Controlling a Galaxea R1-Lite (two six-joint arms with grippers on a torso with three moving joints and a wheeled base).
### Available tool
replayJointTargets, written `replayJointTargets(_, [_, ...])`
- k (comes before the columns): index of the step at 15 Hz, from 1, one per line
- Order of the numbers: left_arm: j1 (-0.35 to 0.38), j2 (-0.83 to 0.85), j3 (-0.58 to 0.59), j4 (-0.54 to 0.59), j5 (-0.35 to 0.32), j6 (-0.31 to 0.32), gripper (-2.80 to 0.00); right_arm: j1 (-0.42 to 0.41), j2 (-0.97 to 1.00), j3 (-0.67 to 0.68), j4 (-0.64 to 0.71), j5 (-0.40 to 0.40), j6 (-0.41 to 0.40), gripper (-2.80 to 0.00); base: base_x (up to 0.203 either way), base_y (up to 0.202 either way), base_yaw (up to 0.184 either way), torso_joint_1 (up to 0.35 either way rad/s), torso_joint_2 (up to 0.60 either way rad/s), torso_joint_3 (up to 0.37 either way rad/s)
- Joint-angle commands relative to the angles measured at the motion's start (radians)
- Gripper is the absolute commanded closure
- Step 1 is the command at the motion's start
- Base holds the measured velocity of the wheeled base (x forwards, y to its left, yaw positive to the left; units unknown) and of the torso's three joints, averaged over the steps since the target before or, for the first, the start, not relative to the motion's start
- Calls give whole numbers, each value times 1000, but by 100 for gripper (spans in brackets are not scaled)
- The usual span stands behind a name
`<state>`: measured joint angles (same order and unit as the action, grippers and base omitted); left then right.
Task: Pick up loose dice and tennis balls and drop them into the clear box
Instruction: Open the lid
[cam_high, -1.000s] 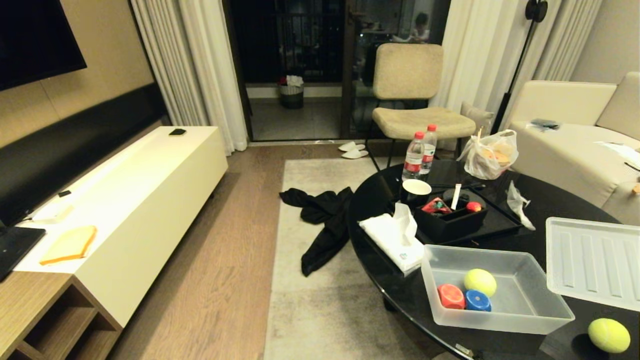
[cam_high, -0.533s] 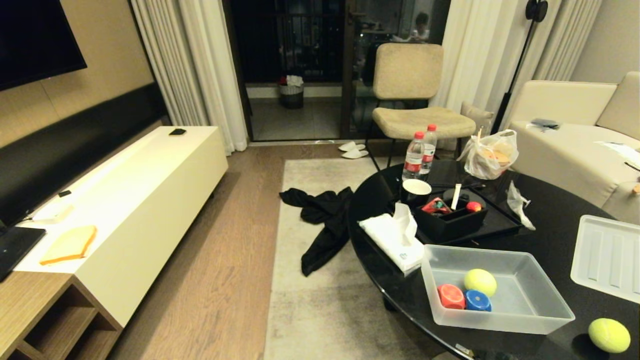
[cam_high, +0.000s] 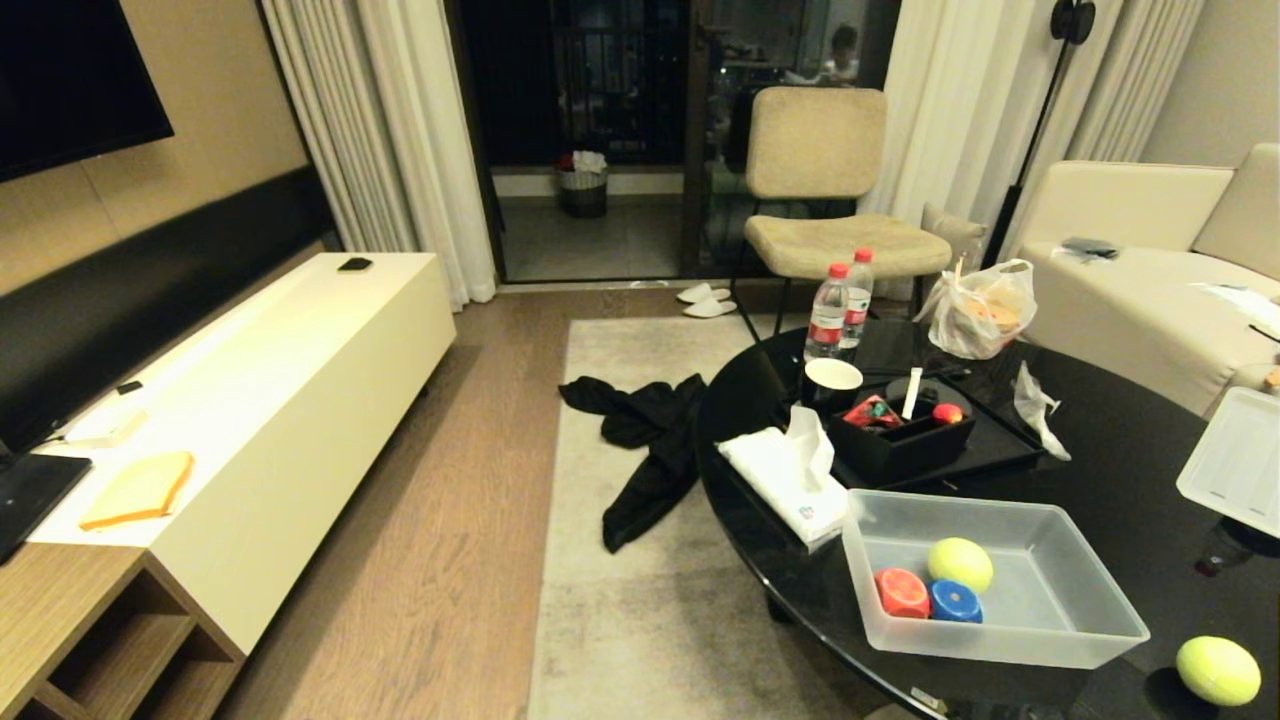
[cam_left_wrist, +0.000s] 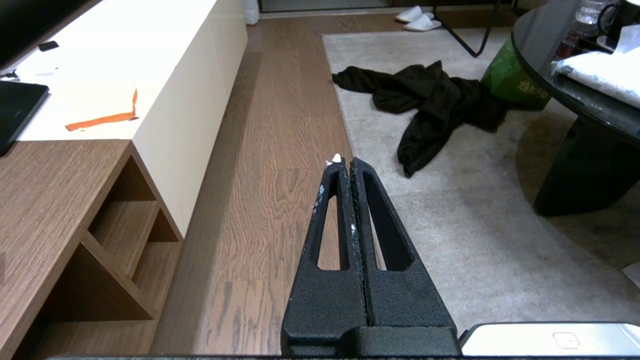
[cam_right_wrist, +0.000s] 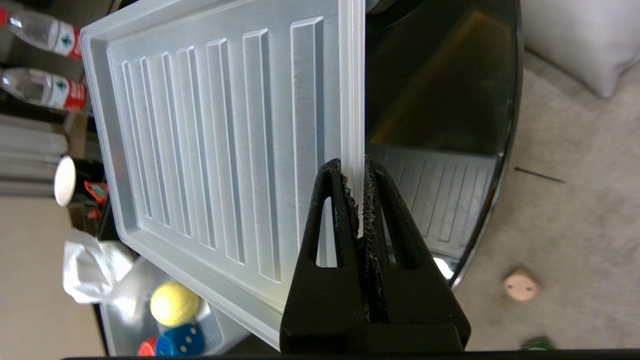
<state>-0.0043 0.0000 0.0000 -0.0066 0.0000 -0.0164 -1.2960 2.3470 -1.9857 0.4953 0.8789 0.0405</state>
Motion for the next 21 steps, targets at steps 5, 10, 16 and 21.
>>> replayJointTargets(5, [0,0,3,-1,0,0,0,61,73,-4,-76,-95,142,0,0,0,0,0,0,0])
replayJointTargets(10, [0,0,3,0,0,0,0,98,94,-4,-91,-104,216,0,0,0,0,0,0,0])
replayJointTargets(16, [0,0,3,-1,0,0,0,108,142,-4,-112,-147,221,0,0,0,0,0,0,0])
replayJointTargets(21, [0,0,3,-1,0,0,0,127,158,-4,-139,-149,263,0,0,0,0,0,0,0])
